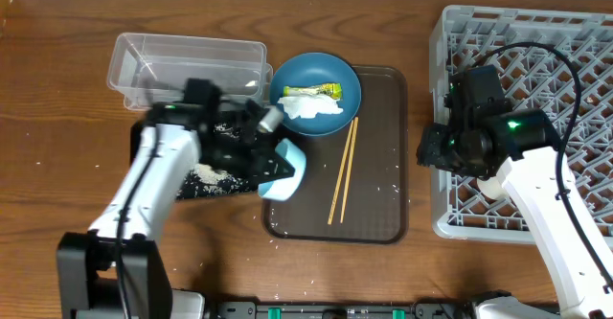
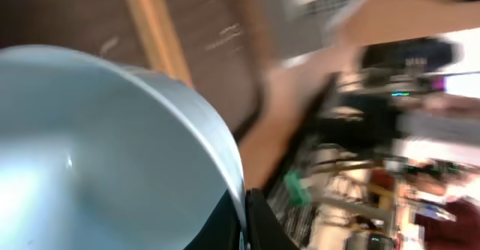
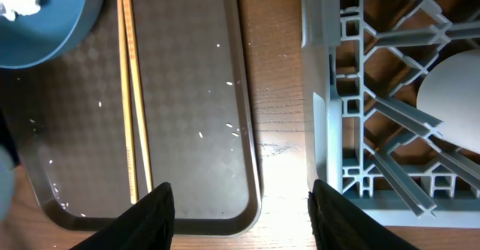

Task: Sort waste into correct bins and load items into the dishwasher rack
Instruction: 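Set the empty blue bowl back on the brown tray with left gripper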

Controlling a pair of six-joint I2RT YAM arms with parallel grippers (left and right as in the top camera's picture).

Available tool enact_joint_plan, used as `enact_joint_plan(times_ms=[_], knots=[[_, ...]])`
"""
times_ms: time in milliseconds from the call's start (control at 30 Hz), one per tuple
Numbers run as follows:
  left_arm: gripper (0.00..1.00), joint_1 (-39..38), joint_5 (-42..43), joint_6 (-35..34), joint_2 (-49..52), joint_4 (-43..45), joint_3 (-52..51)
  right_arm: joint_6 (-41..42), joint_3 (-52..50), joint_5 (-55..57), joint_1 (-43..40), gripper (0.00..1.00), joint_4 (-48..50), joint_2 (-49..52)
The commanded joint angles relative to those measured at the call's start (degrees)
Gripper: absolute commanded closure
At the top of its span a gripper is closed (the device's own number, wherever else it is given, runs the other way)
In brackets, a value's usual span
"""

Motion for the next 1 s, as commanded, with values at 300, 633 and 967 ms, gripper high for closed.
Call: enact_joint_plan(times_ms=[300,633,967], knots=[[0.93,-27.1,-57.8,-38.4,-1.1,8.5,-1.6,-0.5,0.0,-0.4,0.7,0.44,-0.4,-0.6],[0.90,-33.9,-59.0,-41.4,-0.1,16.9,-3.6,-0.5,0.0,-0.4,0.7,0.43,-1.3,-0.6],[0.89,-36.3,-59.0,-42.9,0.1,19.5,-3.6,-0.5,0.0,-0.4,0.9,0.44,-1.6,-0.6]])
